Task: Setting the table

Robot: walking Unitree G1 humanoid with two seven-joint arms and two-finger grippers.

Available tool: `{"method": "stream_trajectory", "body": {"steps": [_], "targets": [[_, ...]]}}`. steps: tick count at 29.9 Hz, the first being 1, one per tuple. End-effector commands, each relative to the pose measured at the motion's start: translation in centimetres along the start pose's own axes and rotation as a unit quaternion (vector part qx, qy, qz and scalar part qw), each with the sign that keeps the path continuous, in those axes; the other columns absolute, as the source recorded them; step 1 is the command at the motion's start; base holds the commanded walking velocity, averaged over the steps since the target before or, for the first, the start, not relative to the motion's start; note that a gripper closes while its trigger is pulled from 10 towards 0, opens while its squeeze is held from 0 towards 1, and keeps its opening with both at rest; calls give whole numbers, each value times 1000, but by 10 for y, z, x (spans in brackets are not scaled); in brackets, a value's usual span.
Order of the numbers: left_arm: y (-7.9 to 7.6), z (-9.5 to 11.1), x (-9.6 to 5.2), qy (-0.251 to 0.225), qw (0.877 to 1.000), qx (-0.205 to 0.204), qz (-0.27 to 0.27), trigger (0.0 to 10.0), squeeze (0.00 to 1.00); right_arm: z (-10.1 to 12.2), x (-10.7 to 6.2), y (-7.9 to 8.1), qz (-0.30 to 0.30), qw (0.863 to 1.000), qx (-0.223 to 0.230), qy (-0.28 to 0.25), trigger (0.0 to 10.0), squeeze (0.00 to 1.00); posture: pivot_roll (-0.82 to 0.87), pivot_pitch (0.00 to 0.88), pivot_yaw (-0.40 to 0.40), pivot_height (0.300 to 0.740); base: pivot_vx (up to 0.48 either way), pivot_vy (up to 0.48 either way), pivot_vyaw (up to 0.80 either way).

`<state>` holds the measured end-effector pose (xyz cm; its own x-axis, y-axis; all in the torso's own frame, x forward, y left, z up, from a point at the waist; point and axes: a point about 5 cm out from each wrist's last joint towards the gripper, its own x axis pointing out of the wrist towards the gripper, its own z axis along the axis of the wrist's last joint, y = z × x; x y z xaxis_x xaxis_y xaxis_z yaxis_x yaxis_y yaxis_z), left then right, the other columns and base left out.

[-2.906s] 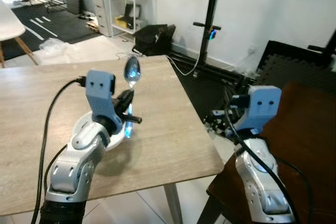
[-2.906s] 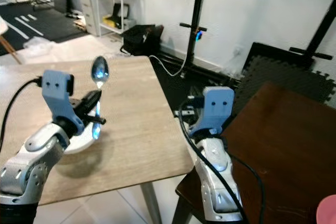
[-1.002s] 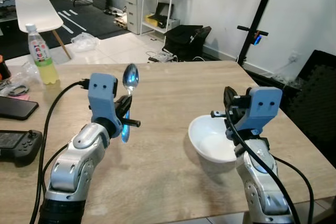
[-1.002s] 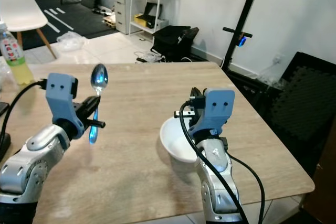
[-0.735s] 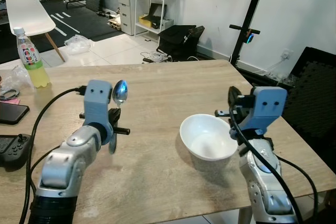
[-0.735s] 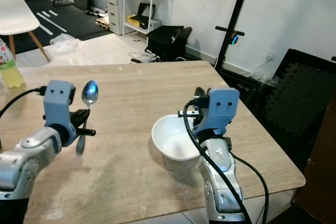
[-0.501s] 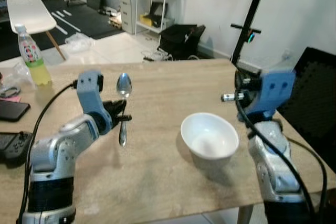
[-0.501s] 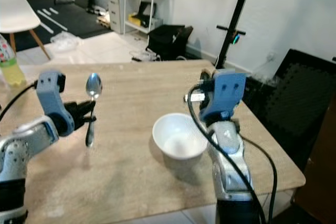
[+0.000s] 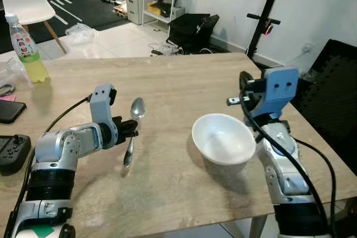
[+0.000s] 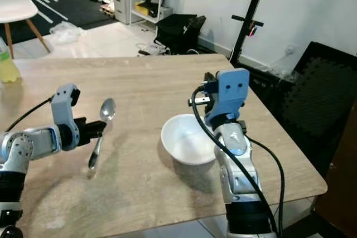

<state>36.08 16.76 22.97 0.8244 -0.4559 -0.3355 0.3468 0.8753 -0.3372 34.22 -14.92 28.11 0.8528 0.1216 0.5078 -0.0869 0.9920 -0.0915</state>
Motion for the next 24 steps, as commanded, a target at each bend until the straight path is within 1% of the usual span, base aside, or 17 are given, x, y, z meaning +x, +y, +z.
{"method": "stream_trajectory", "body": {"steps": [1, 5, 8, 11, 15, 17, 18, 19, 20, 21, 22, 23, 24], "targets": [[1, -8, 4, 18, 1000, 8, -3, 10000, 0, -1, -1, 1, 2, 1000, 9, -2, 10000, 0, 114, 157, -3, 740, 0, 0, 0], [-2, -16, 8, 33, 999, 13, -6, 10000, 0, -3, -1, 3, 3, 1000, 11, 0, 10000, 0, 111, 156, 1, 740, 0, 0, 0], [-3, -19, 10, 33, 999, 21, 0, 10000, 0, -4, -2, 4, 3, 1000, 13, 0, 10000, 0, 109, 153, 1, 740, 0, 0, 0], [-2, -19, 11, 27, 1000, 15, 3, 10000, 0, -4, -3, 5, 2, 1000, 15, 0, 10000, 0, 107, 151, 3, 740, 0, 0, 0], [-2, -20, 13, 3, 1000, -7, 2, 10000, 0, -6, -5, 6, 1, 1000, 16, 0, 10000, 0, 102, 147, 2, 740, 0, 0, 0], [-4, -22, 14, 6, 1000, -7, 1, 10000, 0, -6, -5, 6, 1, 1000, 17, 1, 10000, 0, 101, 147, 2, 740, 0, 0, 0], [-5, -23, 14, 7, 1000, -8, -1, 10000, 204, -6, -5, 6, 1, 1000, 17, 1, 10000, 0, 101, 146, -1, 740, 0, 0, 0], [-6, -24, 14, 7, 1000, -8, -2, 10000, 275, -6, -6, 6, 1, 1000, 17, 1, 10000, 0, 101, 146, -1, 740, 0, 0, 0], [-6, -24, 14, 7, 1000, -8, -2, 10000, 275, -6, -6, 6, 1, 1000, 17, 1, 10000, 0, 101, 146, -1, 740, 0, 0, 0], [-6, -25, 15, 8, 1000, -9, -3, 10000, 502, -6, -6, 6, 2, 1000, 17, 2, 10000, 0, 100, 146, -1, 740, 0, 0, 0], [-6, -26, 15, 8, 1000, -10, -3, 10000, 569, -6, -5, 6, 2, 1000, 17, 2, 10000, 0, 100, 146, -2, 740, 0, 0, 0], [-6, -26, 14, 8, 1000, -12, -3, 10000, 1000, -6, -5, 6, 3, 1000, 17, 1, 10000, 0, 100, 146, -2, 740, 0, 0, 0], [-6, -26, 14, 8, 1000, -12, -3, 10000, 1000, -6, -5, 6, 3, 1000, 17, 1, 10000, 0, 100, 146, -2, 740, 0, 0, 0]]}}
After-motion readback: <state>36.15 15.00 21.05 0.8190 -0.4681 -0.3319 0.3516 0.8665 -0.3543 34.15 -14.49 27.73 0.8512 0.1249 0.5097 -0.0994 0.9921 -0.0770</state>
